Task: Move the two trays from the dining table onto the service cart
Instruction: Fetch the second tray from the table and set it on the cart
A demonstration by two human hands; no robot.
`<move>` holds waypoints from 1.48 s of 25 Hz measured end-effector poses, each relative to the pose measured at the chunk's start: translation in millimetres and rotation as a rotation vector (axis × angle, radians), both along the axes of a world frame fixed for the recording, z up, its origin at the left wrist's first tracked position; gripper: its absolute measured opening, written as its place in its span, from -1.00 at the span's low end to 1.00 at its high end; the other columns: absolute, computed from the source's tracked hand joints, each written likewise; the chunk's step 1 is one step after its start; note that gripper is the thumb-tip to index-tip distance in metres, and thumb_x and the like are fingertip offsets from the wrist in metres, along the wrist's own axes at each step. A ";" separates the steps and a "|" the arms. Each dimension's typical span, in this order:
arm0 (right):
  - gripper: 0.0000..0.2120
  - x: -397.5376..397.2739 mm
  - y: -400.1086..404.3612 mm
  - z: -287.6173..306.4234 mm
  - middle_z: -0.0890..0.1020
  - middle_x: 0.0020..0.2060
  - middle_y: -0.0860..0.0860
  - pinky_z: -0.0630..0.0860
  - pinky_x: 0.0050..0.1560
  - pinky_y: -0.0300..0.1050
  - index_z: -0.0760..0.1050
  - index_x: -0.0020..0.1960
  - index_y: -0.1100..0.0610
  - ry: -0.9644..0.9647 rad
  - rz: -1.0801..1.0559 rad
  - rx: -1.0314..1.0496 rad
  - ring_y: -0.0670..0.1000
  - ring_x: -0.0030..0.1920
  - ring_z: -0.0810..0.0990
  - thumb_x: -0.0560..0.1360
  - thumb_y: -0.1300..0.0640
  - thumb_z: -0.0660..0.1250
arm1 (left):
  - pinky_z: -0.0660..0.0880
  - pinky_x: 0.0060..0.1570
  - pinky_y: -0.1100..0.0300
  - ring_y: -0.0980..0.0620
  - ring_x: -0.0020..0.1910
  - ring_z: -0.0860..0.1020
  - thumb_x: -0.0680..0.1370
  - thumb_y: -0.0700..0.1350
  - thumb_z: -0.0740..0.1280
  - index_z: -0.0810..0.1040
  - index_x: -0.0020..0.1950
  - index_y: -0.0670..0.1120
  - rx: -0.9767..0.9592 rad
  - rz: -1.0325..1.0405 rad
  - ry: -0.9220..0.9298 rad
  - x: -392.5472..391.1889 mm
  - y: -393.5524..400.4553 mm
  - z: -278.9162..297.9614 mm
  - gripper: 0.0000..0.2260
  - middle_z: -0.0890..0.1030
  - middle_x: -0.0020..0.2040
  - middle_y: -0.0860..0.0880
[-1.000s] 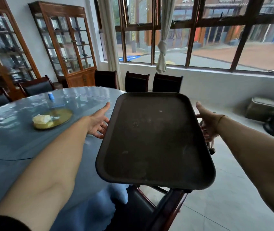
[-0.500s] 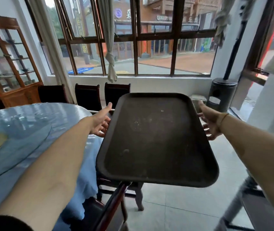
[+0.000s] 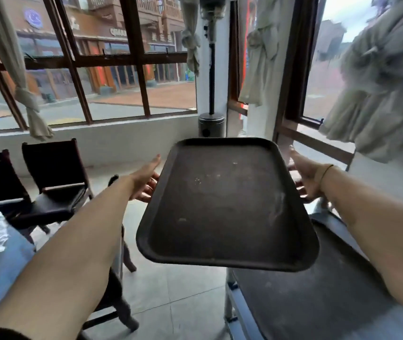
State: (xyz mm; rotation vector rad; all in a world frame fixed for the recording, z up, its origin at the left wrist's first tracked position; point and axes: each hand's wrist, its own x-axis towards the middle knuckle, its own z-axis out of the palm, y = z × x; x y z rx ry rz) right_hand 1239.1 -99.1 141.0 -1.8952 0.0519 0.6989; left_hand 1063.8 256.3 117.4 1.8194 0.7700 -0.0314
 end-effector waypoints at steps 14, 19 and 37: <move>-0.17 -69.2 -254.5 -19.1 0.52 -0.13 0.13 0.46 -0.19 -0.06 0.44 0.29 -0.01 0.044 -0.603 -0.013 0.09 -0.20 0.53 0.37 -0.59 -0.07 | 0.50 -0.09 0.05 -0.12 -0.03 0.56 0.48 0.51 -0.01 0.53 0.16 -0.20 -0.042 -0.606 0.098 160.4 -214.8 -24.8 -0.19 0.56 0.00 -0.18; -0.24 -121.1 -289.9 -23.1 0.56 -0.08 0.16 0.46 -0.13 -0.01 0.47 0.24 -0.04 0.052 -0.785 -0.021 0.14 -0.11 0.55 0.40 -0.56 -0.08 | 0.48 -0.17 0.08 -0.07 -0.23 0.51 0.48 0.52 -0.01 0.52 0.04 -0.17 0.003 -0.813 0.107 181.8 -265.6 -34.9 -0.23 0.51 -0.12 -0.12; -0.19 -302.9 -334.8 -67.4 0.59 0.00 0.13 0.42 -0.12 -0.07 0.53 0.26 0.03 0.085 -1.423 -0.105 0.12 -0.13 0.57 0.39 -0.55 -0.02 | 0.63 -0.25 0.02 -0.16 -0.03 0.64 0.38 0.56 0.13 0.53 0.11 -0.13 -0.056 -1.364 0.261 152.9 -413.1 -75.6 -0.21 0.59 0.11 -0.19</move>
